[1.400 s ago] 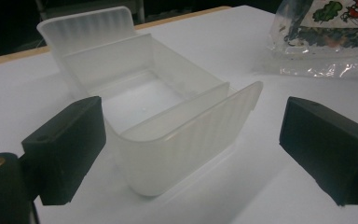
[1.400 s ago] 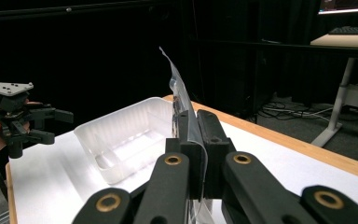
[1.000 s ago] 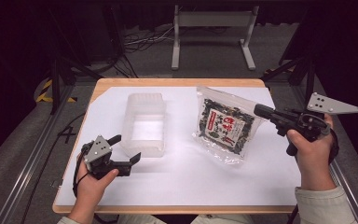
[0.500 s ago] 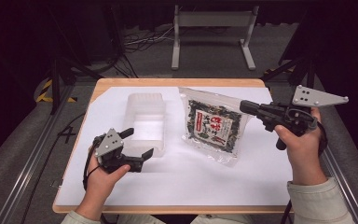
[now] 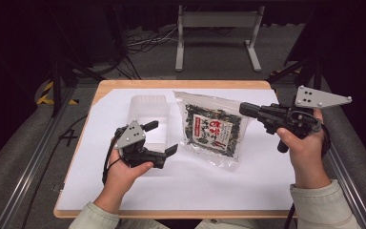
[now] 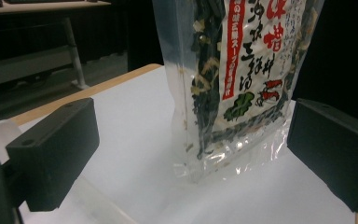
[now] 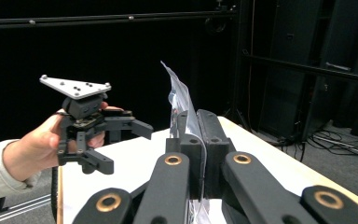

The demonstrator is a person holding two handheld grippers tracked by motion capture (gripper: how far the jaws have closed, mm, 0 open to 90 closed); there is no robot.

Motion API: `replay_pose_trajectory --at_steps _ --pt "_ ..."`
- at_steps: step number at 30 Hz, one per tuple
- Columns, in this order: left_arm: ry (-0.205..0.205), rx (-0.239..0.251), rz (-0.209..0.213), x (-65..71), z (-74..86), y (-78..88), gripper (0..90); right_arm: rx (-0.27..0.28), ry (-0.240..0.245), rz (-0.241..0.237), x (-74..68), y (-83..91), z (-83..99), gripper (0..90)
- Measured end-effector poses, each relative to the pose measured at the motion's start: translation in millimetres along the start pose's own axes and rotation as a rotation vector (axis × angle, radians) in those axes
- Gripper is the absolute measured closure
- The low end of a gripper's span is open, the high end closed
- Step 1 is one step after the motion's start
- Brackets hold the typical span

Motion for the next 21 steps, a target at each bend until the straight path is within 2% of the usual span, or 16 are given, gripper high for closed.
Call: replay_pose_trajectory --at_steps 3,4,8,13,17,21 --pt "0.005 0.009 0.009 0.2 -1.4 -1.8 3.5 0.001 0.0 -0.004 -1.1 -0.5 -0.1 90.0" --pt "0.013 0.013 0.027 -0.4 -4.1 -5.6 3.5 0.004 -0.002 -0.015 -3.4 -1.5 -0.4 90.0" --pt "0.016 0.015 0.037 -1.7 -8.7 -12.3 3.7 0.008 0.002 -0.027 -6.0 -2.0 -0.8 90.0" --pt "0.009 0.046 0.069 -0.5 -16.4 -20.4 6.1 0.013 0.006 -0.053 -10.9 -2.4 -0.7 90.0" --pt "-0.004 0.047 0.079 1.3 -22.3 -27.2 6.1 0.016 0.013 -0.072 -13.8 -2.4 -0.2 90.0" --pt "-0.036 0.052 0.091 4.8 -28.8 -34.5 6.1 0.031 0.034 -0.086 -17.0 -1.0 -0.6 90.0"
Point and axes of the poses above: each handheld gripper's, and its own axes: y roughly backward along the jaws, z roughly out of its underside, x roughly to its right, the point moved 8 cm from there along -y, roughly forward along the jaws, and after that the axes turned 12 degrees about z, right-handed, at the moved point
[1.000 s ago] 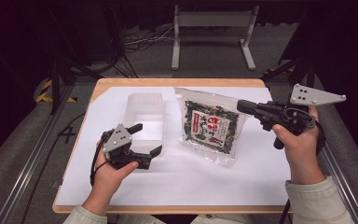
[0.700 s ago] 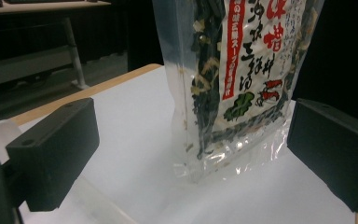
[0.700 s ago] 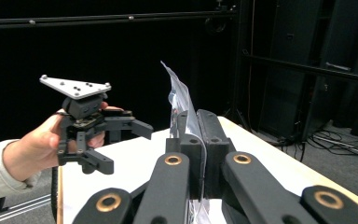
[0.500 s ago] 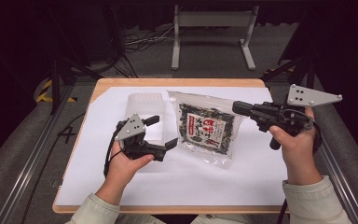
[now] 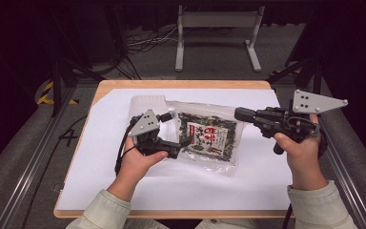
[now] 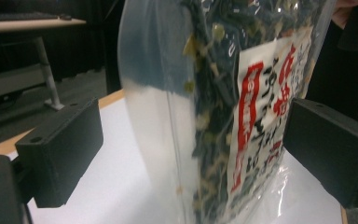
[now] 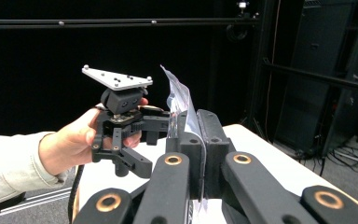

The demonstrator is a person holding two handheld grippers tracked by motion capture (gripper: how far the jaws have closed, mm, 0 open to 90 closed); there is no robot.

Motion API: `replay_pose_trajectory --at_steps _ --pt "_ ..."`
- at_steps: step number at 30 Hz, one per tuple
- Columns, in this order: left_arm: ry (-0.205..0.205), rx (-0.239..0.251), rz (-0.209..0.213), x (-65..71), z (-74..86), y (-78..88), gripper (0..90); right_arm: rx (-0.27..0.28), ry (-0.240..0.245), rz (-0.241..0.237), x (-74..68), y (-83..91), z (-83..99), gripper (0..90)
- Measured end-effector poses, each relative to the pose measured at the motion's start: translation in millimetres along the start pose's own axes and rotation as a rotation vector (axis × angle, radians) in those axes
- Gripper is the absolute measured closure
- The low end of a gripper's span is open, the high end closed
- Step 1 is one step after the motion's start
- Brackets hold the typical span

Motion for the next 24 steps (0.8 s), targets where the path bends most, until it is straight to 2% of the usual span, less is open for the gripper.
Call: replay_pose_trajectory --at_steps 4,6,7,9,10,14,20,22,24 --pt "0.001 0.005 0.01 0.5 -1.7 -4.8 6.0 0.002 0.006 -0.009 -1.9 -0.3 0.7 90.0" --pt "-0.009 0.02 -0.03 -1.0 -3.5 -5.6 3.2 0.003 0.006 -0.013 -2.4 -0.6 1.4 90.0" --pt "-0.03 0.032 -0.049 -1.6 -5.1 -6.0 3.0 0.003 0.006 -0.014 -2.4 -0.7 1.7 90.0" --pt "-0.029 0.049 -0.027 0.6 -7.4 -8.6 4.5 0.007 0.007 -0.014 -2.5 -1.2 2.4 90.0" --pt "-0.023 0.047 0.004 3.1 -7.9 -11.3 5.1 0.007 0.007 -0.014 -2.5 -1.4 3.1 90.0" --pt "-0.025 0.052 0.065 8.4 -8.4 -15.4 17.0 0.003 0.007 -0.017 -2.1 -3.1 6.1 90.0" --pt "-0.004 0.07 0.114 10.8 -7.9 -16.0 27.0 0.011 0.002 -0.014 0.4 -1.5 7.1 90.0" --pt "-0.026 0.065 0.114 12.4 -8.7 -16.2 30.9 0.016 0.001 -0.013 1.0 -1.5 7.8 90.0" --pt "-0.038 0.064 0.14 17.3 -9.8 -17.4 37.0 0.021 -0.002 -0.007 2.5 -2.1 9.2 90.0"
Point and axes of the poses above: each handheld gripper's, and its own axes: y roughly backward along the jaws, z roughly out of its underside, x roughly to its right, the point moved 8 cm from there along -y, roughly forward along the jaws, and after that the axes turned 12 degrees about z, right-handed, at the moved point
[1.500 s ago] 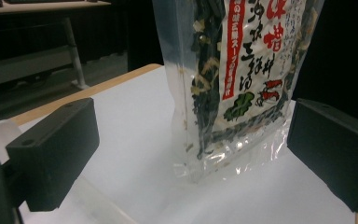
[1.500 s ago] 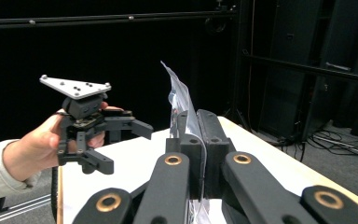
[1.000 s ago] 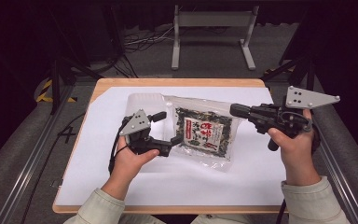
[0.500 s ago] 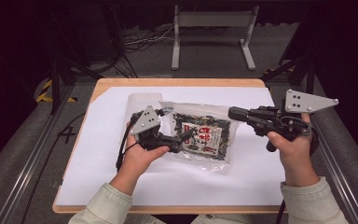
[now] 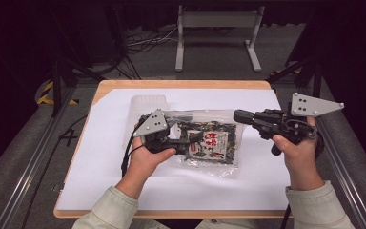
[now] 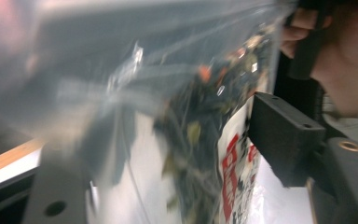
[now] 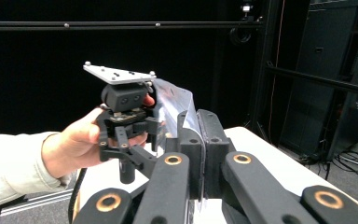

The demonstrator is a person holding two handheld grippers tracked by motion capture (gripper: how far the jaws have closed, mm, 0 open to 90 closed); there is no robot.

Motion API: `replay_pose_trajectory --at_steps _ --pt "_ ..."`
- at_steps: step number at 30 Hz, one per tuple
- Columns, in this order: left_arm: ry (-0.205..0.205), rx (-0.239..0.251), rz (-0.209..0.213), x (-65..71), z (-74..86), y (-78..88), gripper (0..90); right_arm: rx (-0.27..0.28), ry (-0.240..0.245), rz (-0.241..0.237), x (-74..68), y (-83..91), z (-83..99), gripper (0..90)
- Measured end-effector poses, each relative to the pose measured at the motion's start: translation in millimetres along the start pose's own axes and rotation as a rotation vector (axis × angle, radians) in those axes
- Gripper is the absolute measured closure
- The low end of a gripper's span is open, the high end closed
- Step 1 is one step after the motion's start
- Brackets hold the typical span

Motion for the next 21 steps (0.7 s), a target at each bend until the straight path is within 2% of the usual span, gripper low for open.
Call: replay_pose_trajectory --at_steps 5,8,16,21 --pt "-0.002 -0.023 0.072 10.5 1.1 -3.8 55.6 0.008 -0.007 0.011 3.0 -0.4 2.4 90.0" --pt "0.008 -0.033 0.094 13.6 2.4 -3.9 61.2 0.008 -0.011 0.019 5.1 -0.2 4.2 90.0" --pt "0.012 -0.039 0.139 18.8 0.6 -2.3 70.7 0.016 -0.016 0.03 8.7 -0.6 5.3 89.6" --pt "0.018 -0.042 0.159 22.2 -0.6 -2.4 73.1 0.028 -0.01 0.04 11.0 -0.9 5.4 87.9"
Point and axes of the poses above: each handheld gripper's, and its own axes: y roughly backward along the jaws, z roughly out of its underside, x roughly to its right, the point moved 8 cm from there along -y, roughly forward along the jaws, and after that the axes turned 12 degrees about z, right-handed, at the moved point
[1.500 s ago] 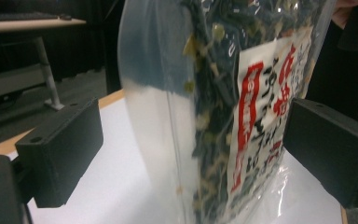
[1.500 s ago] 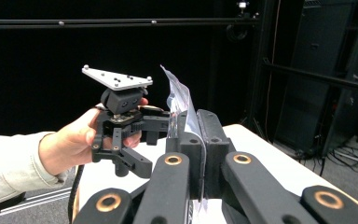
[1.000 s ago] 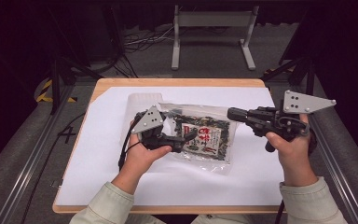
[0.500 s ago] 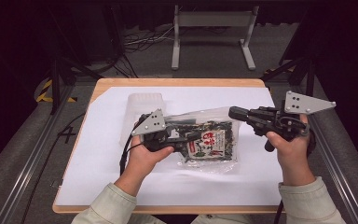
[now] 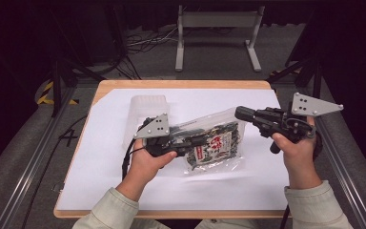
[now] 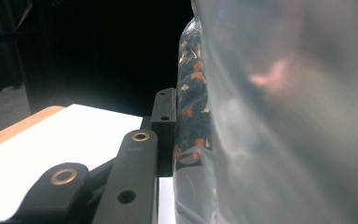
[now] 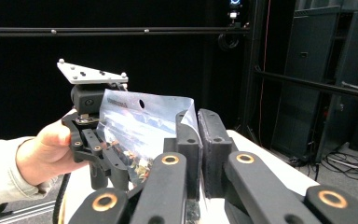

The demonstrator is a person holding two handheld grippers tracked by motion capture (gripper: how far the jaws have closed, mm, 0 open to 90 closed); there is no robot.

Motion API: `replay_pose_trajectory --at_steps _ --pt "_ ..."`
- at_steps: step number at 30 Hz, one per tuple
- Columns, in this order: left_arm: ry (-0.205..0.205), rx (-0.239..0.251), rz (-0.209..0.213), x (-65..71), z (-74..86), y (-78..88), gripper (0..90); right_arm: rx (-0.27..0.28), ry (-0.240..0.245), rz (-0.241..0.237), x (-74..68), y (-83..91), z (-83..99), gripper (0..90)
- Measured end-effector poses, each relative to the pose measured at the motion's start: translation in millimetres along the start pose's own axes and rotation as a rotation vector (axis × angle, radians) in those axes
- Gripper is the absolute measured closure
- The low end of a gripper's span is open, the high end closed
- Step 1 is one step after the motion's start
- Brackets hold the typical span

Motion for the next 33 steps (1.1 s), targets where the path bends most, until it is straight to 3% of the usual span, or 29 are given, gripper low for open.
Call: replay_pose_trajectory --at_steps 9,17,22,27,33 --pt "-0.001 -0.006 -0.004 3.1 -2.0 -1.8 73.8 0.006 0.013 0.02 1.2 3.4 -0.7 82.2" --pt "-0.004 0.001 -0.009 2.3 -4.5 -1.8 73.8 0.015 -0.006 0.052 4.4 8.2 -2.1 68.4" --pt "-0.003 0.02 -0.023 0.4 -9.1 1.5 73.8 0.033 -0.022 0.099 11.9 12.5 -1.9 61.4" --pt "-0.018 0.017 -0.046 -1.9 -17.8 4.0 73.8 0.042 -0.072 0.157 23.9 21.2 7.9 58.7" --pt "-0.032 0.009 -0.071 -4.5 -29.5 7.8 73.8 0.003 -0.087 0.234 39.5 28.2 28.3 56.7"
Point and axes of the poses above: each handheld gripper's, and its own axes: y roughly backward along the jaws, z roughly out of its underside, x roughly to its right, the point moved 8 cm from there along -y, roughly forward along the jaws, and after that the axes turned 12 degrees about z, right-handed, at the moved point
